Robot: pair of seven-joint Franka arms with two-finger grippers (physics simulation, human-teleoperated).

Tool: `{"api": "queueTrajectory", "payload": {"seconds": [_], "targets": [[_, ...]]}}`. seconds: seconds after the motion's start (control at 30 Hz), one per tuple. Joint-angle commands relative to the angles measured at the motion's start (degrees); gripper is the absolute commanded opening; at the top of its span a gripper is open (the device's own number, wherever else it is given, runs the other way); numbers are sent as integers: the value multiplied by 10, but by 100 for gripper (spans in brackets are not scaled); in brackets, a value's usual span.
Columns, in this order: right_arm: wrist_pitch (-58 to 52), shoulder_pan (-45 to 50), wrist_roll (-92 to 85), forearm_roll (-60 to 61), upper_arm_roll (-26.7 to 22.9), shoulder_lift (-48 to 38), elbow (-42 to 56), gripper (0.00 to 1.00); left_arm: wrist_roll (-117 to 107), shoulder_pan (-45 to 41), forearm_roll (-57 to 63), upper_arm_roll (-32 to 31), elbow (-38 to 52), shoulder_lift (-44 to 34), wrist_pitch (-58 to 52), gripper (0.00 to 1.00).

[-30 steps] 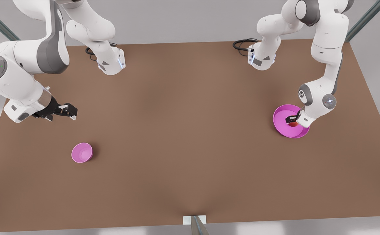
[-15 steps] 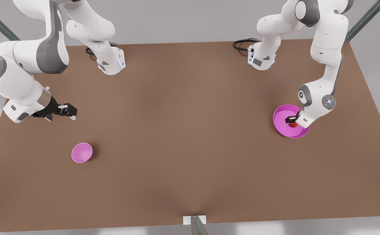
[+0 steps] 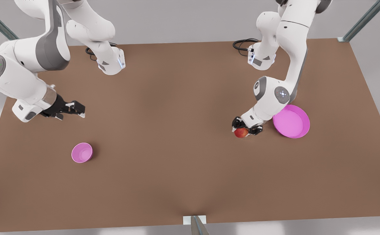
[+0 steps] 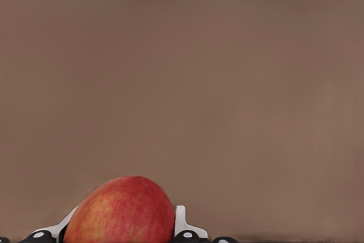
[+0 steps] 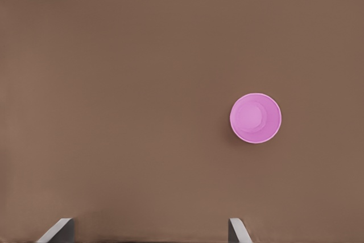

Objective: Use the left arm to pick up the apple from the plate, transfer it to the gripper of the right arm, and then use the right arm to place it into the bowl

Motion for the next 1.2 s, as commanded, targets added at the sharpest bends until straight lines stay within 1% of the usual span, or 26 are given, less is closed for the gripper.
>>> {"api": "queueTrajectory", "payload": {"seconds": [0.0, 0.07, 0.1, 0.17, 0.2, 0.23, 0.27, 0.3, 0.33, 0.37, 0.4, 0.47, 0.5, 0.53, 0.67, 0.87, 0.93, 1.17], "targets": [[-15, 23, 8, 111, 17, 14, 1, 100, 32, -2, -135, -51, 17, 14, -1, 80], [-5, 22, 8, 205, 28, 41, 2, 100, 166, -17, -274, -104, 34, 59, 84, 79], [10, 20, 7, 236, 35, 53, 12, 100, 209, -40, -318, -104, 60, 82, 100, 79], [29, 20, 13, 303, 53, 97, 38, 100, 315, -67, -399, -106, 118, 117, 102, 79], [29, 18, 5, 373, 53, 123, 38, 100, 380, -77, -460, -106, 130, 119, 101, 79], [29, 19, 5, 406, 53, 133, 38, 100, 478, -85, -535, -107, 136, 119, 101, 79], [37, 19, 4, 412, 59, 140, 38, 100, 559, -83, -588, -112, 136, 117, 99, 79], [49, 18, 2, 448, 63, 147, 38, 100, 651, -80, -647, -122, 139, 112, 94, 79], [61, 19, -4, 470, 63, 162, 34, 100, 689, -71, -665, -125, 140, 107, 83, 79], [64, 21, -11, 474, 63, 162, 32, 100, 756, -50, -709, -126, 141, 111, 36, 79], [65, 18, -17, 482, 63, 162, 26, 100, 776, -42, -711, -126, 158, 125, 10, 79], [66, -3, -166, 581, 63, 177, -34, 100, 791, -39, -707, -125, 295, 223, -13, 79], [66, -3, -183, 606, 63, 192, -34, 100, 807, -40, -707, -126, 325, 250, -12, 79], [66, -3, -221, 621, 63, 203, -34, 100, 841, -40, -708, -135, 333, 257, -20, 79], [65, 0, -318, 661, 63, 246, -34, 100, 947, -36, -709, -140, 327, 258, -54, 79], [74, 4, -346, 689, 69, 278, -26, 100, 1099, -32, -724, -159, 329, 285, -67, 79], [104, 30, -339, 689, 69, 293, -20, 100, 1102, -27, -724, -160, 332, 285, -76, 78], [104, 32, -378, 698, 69, 318, -21, 100, 1103, -25, -723, -159, 334, 285, -87, 77]]}}
